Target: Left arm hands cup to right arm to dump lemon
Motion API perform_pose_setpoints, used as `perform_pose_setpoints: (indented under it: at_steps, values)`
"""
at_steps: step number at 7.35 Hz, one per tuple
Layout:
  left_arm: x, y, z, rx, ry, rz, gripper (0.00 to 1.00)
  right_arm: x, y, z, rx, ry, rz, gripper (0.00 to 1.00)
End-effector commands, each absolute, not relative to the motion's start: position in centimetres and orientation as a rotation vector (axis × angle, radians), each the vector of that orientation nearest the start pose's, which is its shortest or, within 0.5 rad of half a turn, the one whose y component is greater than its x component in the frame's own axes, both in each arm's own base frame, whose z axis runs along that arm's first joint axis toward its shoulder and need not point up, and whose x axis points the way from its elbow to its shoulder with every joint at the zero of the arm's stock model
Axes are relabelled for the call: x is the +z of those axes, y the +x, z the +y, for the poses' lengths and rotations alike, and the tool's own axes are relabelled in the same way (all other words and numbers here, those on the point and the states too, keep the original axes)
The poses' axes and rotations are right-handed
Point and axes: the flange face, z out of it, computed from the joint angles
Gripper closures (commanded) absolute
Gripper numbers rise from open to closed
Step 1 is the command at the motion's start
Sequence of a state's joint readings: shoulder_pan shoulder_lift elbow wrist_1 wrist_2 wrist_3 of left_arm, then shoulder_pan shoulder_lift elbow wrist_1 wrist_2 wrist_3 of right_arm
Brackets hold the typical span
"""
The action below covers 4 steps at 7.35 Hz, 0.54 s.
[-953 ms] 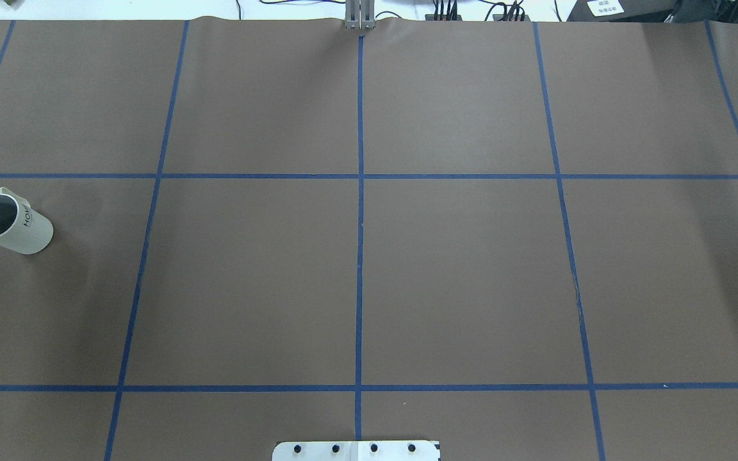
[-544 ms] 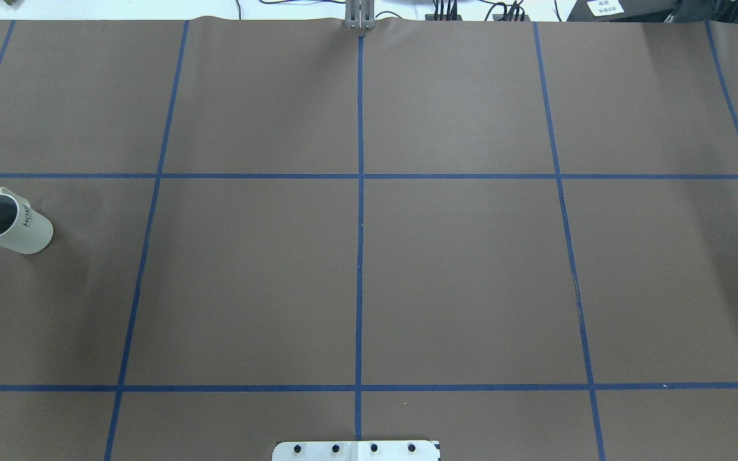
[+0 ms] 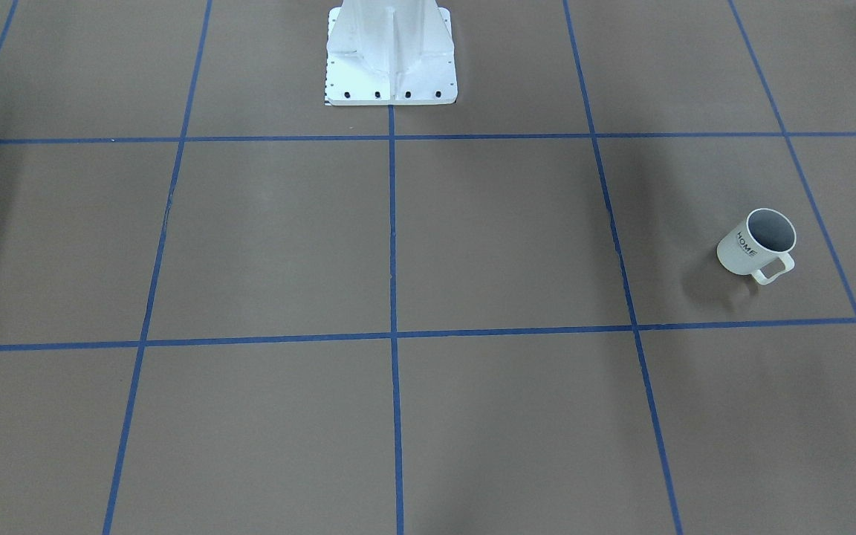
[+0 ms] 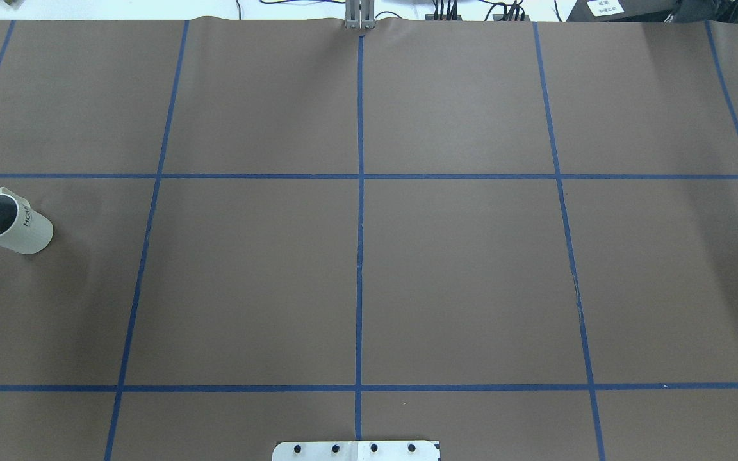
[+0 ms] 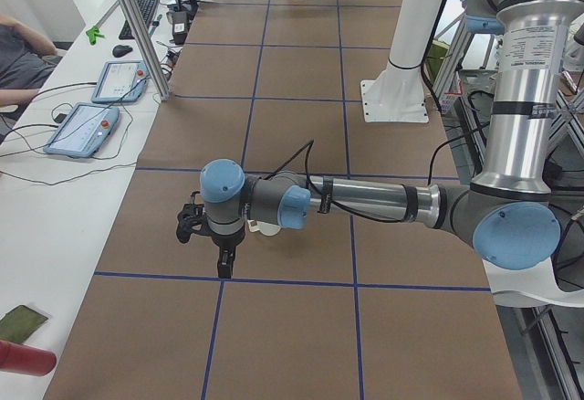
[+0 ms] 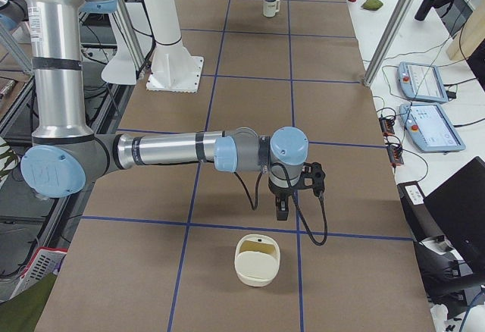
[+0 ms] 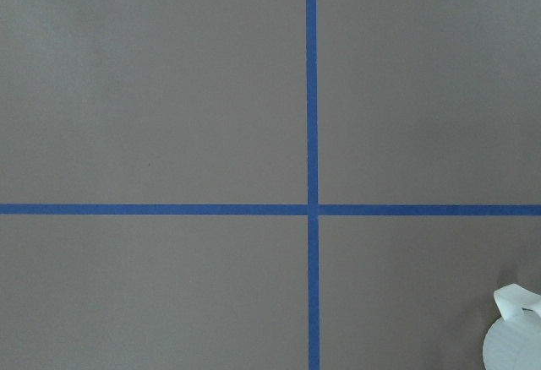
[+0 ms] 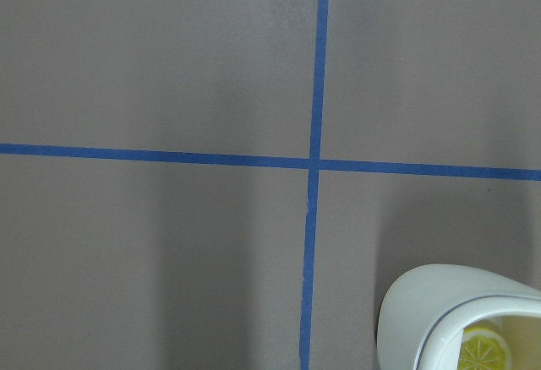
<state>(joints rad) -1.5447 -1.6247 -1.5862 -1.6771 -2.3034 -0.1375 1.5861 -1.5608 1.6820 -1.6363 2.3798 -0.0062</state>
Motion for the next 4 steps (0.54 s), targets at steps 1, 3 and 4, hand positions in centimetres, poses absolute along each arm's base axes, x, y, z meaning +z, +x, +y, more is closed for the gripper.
perform_pose_setpoints:
  at_steps: [1,3,4]
  values:
    - [61.53,-5.30,-52.68,-0.041,0.109,0.741,0.00,60.15,6.87,-49.69,-0.015,0.064,-0.811,0.00]
    - [61.45,-5.30,-52.75,-0.042,0.110,0.741,0.00,59.91,6.86,-49.96,-0.017,0.068,-0.812,0.00]
    - [61.39,-5.30,-52.81,-0.042,0.110,0.741,0.00,59.91,6.86,-49.96,-0.017,0.068,-0.812,0.00]
